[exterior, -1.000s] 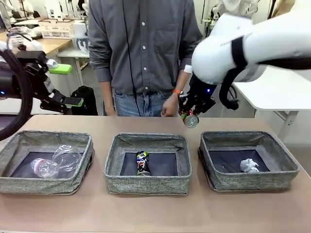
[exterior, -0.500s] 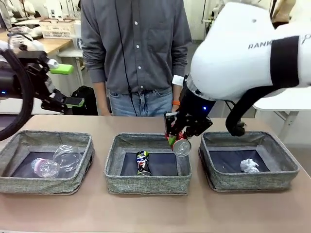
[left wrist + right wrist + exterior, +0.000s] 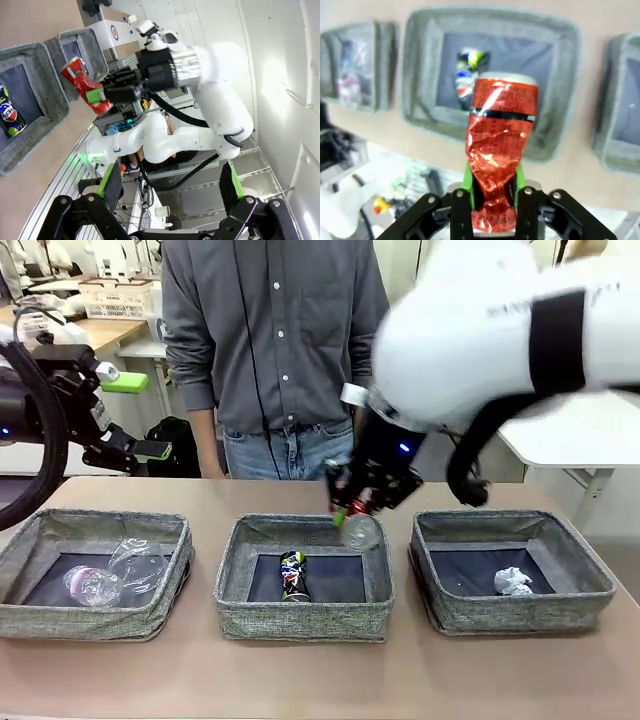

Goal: Sort the waste into the appropriate baskets.
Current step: Pick up the waste item pointed out by the person.

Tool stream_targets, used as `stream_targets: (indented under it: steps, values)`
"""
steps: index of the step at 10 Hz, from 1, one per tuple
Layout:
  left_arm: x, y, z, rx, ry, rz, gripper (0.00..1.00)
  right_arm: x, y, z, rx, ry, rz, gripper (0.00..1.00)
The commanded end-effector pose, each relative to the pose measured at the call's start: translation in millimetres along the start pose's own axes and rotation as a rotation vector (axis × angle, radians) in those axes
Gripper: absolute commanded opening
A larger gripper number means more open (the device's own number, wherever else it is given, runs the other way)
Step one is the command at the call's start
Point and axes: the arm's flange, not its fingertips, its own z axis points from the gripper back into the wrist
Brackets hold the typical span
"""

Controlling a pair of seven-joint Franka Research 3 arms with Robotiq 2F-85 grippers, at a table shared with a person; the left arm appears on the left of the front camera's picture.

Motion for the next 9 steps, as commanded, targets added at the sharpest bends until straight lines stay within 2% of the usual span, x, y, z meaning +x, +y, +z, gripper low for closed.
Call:
stream_targets:
  steps: [1, 2, 4, 5, 6, 8, 9]
  values:
    - [-4.9, -0.3, -2.4, -0.021, -0.008, -0.020, 1.00, 2.5, 94.6, 58.6, -0.142, 0.050, -0.100, 0.34]
    - [-4.9, -0.3, -2.4, -0.021, -0.008, -0.020, 1.00, -7.3, 129.3, 88.8, -0.185, 0.015, -0.185, 0.34]
    - [-4.9, -0.3, -2.4, -0.021, -0.008, -0.020, 1.00, -29.6, 170.2, 136.8, -0.320, -0.050, -0.205, 0.34]
    - [-4.9, -0.3, -2.4, -0.021, -0.008, -0.020, 1.00, -35.9, 176.9, 155.5, -0.372, -0.073, -0.199, 0.34]
    - [-4.9, -0.3, -2.4, -0.021, -0.008, -0.020, 1.00, -45.4, 179.6, 173.8, -0.406, -0.137, -0.209, 0.34]
    - [-4.9, -0.3, -2.4, -0.021, -0.008, -0.020, 1.00, -59.1, 173.1, 192.8, -0.438, -0.243, -0.219, 0.34]
    - [-4.9, -0.3, -2.4, -0.021, -0.008, -0.020, 1.00, -64.5, 167.4, 197.6, -0.426, -0.262, -0.221, 0.34]
